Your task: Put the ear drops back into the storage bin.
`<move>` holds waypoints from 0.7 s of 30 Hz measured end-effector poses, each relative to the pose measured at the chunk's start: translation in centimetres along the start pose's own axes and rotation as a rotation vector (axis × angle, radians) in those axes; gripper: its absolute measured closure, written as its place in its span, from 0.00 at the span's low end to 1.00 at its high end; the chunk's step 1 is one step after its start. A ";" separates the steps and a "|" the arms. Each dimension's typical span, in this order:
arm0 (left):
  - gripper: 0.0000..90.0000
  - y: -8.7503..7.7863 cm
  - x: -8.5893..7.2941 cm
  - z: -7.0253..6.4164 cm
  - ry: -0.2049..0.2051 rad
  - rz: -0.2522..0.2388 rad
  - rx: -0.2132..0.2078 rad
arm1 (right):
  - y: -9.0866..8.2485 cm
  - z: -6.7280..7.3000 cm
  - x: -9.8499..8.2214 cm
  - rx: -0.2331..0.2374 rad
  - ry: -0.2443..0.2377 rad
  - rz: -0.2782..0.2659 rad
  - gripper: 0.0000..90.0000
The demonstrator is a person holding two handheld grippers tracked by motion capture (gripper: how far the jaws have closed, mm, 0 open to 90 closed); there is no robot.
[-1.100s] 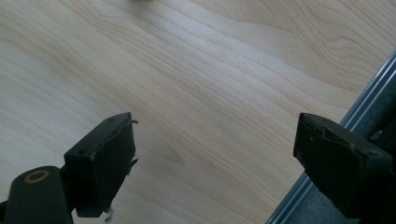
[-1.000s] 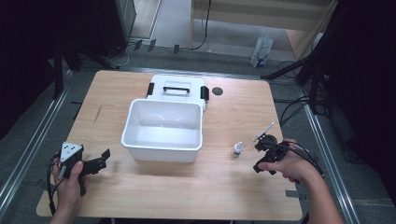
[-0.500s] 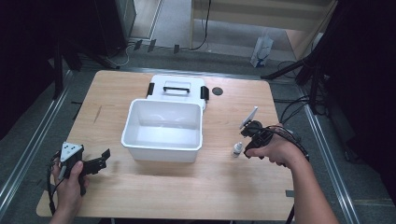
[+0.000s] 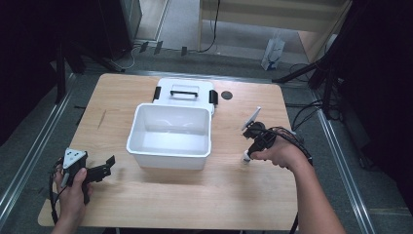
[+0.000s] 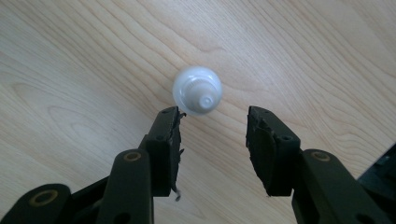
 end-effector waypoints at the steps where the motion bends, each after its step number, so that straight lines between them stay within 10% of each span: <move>1: 0.00 0.0 0.0 0.0 -0.002 0.000 0.000 | 0.0 0.0 0.2 0.011 0.003 -0.005 0.63; 21: 0.00 0.0 0.0 0.0 -0.002 0.005 -0.004 | 1.6 0.3 1.5 0.046 0.028 -0.020 0.79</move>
Point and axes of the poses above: each handheld gripper's, and its own axes: y roughly forward along the jaws, x roughly out of its top, z roughly to its left, the point moved 8 cm from there along y, roughly forward along the jaws, and after that the axes turned 5 degrees about z, right-handed, at the moved point
